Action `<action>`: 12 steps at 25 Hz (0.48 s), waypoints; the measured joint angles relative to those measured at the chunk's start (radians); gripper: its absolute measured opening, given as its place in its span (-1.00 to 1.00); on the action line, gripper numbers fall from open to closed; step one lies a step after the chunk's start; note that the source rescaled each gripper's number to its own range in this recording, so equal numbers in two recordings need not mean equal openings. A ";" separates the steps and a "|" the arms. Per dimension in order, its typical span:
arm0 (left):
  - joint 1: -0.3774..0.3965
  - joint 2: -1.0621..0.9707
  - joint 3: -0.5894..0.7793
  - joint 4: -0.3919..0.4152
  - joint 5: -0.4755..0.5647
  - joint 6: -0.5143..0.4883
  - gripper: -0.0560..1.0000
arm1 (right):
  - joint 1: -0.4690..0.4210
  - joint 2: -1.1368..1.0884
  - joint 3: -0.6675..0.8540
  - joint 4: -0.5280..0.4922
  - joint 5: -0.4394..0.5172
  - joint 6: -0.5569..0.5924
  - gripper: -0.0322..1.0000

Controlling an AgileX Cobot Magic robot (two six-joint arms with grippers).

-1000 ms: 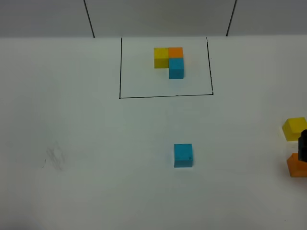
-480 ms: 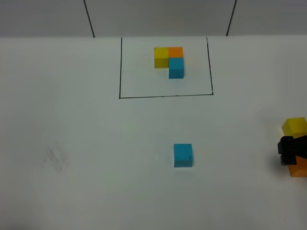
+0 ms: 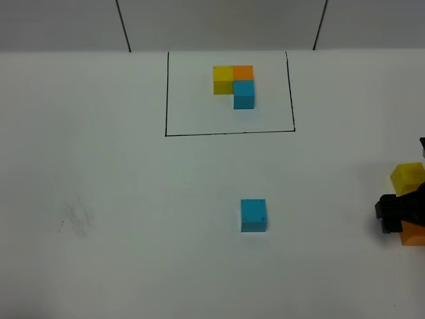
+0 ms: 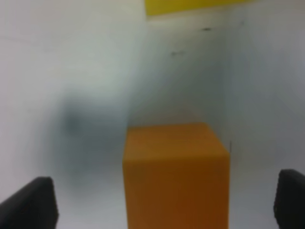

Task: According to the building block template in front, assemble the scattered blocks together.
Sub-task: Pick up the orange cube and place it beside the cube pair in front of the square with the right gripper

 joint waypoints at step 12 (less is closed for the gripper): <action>0.000 0.000 0.001 0.000 -0.001 0.000 0.40 | 0.000 0.057 0.001 -0.004 -0.038 -0.007 0.38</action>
